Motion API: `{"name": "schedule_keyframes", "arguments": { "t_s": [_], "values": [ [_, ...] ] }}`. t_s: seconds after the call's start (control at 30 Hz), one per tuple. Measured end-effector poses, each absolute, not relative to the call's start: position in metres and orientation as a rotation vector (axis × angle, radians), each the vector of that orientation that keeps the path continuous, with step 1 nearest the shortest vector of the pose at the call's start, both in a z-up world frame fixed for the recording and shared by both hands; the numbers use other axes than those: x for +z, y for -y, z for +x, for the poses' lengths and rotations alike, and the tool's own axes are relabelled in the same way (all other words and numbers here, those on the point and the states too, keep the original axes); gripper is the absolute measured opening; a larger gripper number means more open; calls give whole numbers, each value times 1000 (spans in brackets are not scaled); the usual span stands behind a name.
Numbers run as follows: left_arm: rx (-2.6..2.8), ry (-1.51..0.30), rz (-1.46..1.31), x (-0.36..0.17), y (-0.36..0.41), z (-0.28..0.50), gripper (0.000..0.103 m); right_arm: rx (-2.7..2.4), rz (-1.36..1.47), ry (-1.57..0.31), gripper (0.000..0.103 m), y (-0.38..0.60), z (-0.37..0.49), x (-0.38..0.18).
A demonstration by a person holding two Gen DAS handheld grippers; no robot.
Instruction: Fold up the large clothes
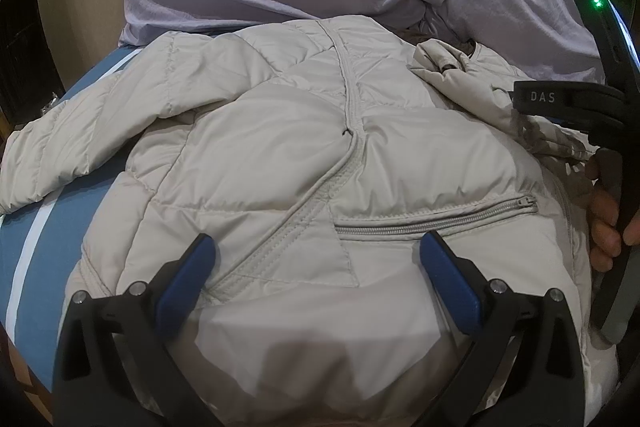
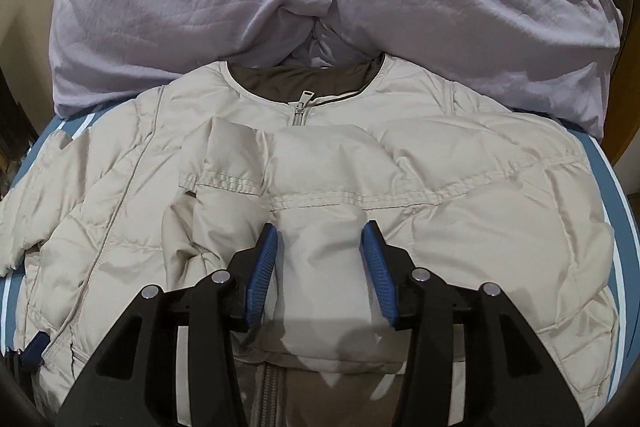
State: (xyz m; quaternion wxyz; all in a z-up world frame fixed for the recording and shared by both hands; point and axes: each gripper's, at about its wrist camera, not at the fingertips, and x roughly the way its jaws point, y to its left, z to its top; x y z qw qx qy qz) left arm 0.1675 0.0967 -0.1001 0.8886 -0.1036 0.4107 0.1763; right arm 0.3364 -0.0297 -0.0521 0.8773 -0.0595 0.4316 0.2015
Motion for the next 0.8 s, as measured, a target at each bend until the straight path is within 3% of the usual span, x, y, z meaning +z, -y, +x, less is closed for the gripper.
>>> {"name": "schedule_keyframes", "arguments": {
  "t_s": [0.8],
  "values": [
    [366,-854,-215,-100,-97,167,101,365,-233,-848,54,15,326,-74]
  ]
}}
